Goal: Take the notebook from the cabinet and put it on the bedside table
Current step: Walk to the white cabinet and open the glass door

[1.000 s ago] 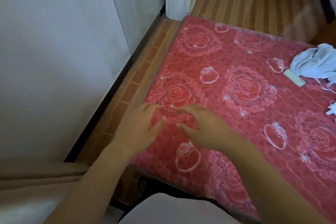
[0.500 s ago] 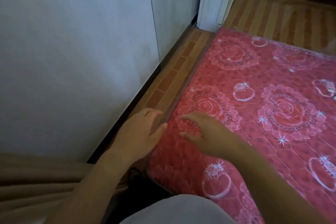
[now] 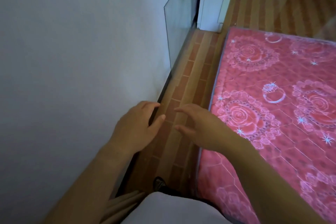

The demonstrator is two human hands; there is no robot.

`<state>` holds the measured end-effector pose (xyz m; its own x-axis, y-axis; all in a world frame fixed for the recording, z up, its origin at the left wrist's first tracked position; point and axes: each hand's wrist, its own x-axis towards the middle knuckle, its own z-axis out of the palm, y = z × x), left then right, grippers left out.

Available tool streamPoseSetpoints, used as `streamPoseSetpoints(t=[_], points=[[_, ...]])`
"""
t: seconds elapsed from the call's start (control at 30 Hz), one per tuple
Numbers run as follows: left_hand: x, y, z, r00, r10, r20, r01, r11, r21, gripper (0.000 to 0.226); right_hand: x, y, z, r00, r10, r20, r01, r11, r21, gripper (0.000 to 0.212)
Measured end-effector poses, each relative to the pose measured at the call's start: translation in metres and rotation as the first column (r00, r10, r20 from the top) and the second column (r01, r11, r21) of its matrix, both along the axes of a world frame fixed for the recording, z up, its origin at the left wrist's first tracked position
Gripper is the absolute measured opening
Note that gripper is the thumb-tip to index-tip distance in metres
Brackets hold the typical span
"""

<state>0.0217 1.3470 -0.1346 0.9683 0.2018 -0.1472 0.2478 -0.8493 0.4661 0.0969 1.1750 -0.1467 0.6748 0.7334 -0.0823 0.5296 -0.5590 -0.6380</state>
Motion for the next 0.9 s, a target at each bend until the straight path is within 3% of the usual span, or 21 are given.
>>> streamPoseSetpoints(t=[0.43, 0.73, 0.9], points=[[-0.027, 0.099, -0.010, 0.991, 0.092, -0.101, -0.093, 0.996, -0.001, 0.049, 0.004, 0.109, -0.015, 0.992, 0.086, -0.093, -0.095, 0.990, -0.100, 0.053], [0.031, 0.107, -0.014, 0.996, 0.005, -0.090, -0.012, 0.997, -0.075, 0.049, 0.055, 0.102, -0.007, 0.998, 0.014, -0.063, -0.024, 0.986, -0.164, 0.049], [0.106, 0.097, -0.020, 0.990, -0.111, -0.084, 0.101, 0.989, -0.109, 0.048, 0.103, 0.084, -0.003, 0.992, -0.090, -0.085, 0.075, 0.983, -0.168, 0.049]])
